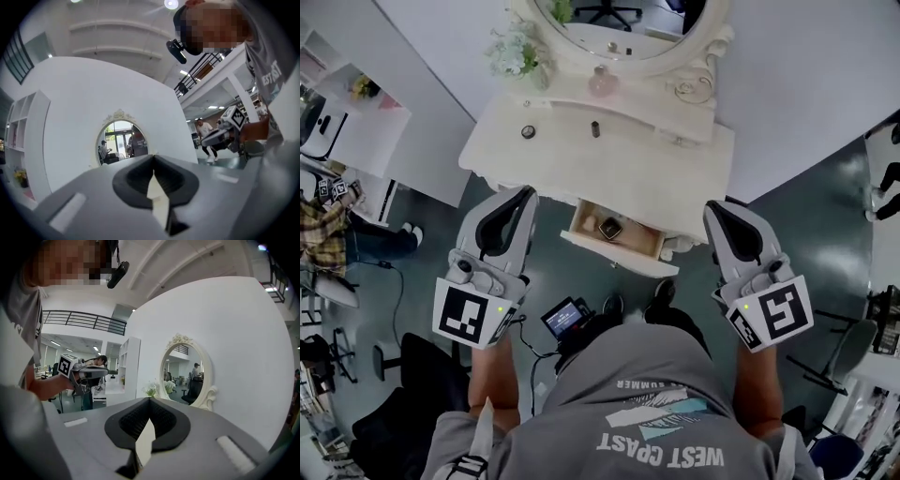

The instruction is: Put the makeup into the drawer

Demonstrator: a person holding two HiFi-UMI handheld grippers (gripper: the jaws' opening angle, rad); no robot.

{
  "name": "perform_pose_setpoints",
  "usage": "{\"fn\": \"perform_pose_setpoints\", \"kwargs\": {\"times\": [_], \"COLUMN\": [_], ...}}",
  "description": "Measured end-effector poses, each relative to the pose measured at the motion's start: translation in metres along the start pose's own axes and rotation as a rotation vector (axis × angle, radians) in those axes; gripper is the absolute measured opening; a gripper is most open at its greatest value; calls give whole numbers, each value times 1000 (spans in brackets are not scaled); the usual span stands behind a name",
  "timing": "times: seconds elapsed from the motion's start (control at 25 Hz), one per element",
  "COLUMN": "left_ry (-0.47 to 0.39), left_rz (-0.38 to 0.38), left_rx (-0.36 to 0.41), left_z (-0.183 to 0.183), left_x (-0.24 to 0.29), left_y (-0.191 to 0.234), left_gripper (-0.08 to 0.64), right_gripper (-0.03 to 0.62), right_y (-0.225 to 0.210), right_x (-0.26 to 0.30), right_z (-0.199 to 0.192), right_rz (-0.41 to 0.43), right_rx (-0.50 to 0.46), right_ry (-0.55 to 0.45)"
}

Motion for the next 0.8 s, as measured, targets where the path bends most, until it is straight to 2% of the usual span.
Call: {"fn": "perform_pose_setpoints", "kwargs": {"times": [0.4,0.8], "left_ry": [-100,-78], "left_rz": [10,6], "left_rx": [58,43], "left_z": [45,28], "left_x": [-9,-8], "left_y": [7,10], "left_gripper": [1,1], "right_gripper": [0,0], "right_y": [10,12], "right_x": [-10,-5], "right_z": [43,34], "right_rz": [10,3], "right_rx": [-61,-55], "right_ry": [-56,-46]}}
Point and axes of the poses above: the fingertips, and each gripper's own axes: x forward along the fingers, y to its left, z out of its top, the point moved 1 cm from there along -x, backward along the fingers, and after that the axes turned 3 degrees about x, right-handed, at the moved point
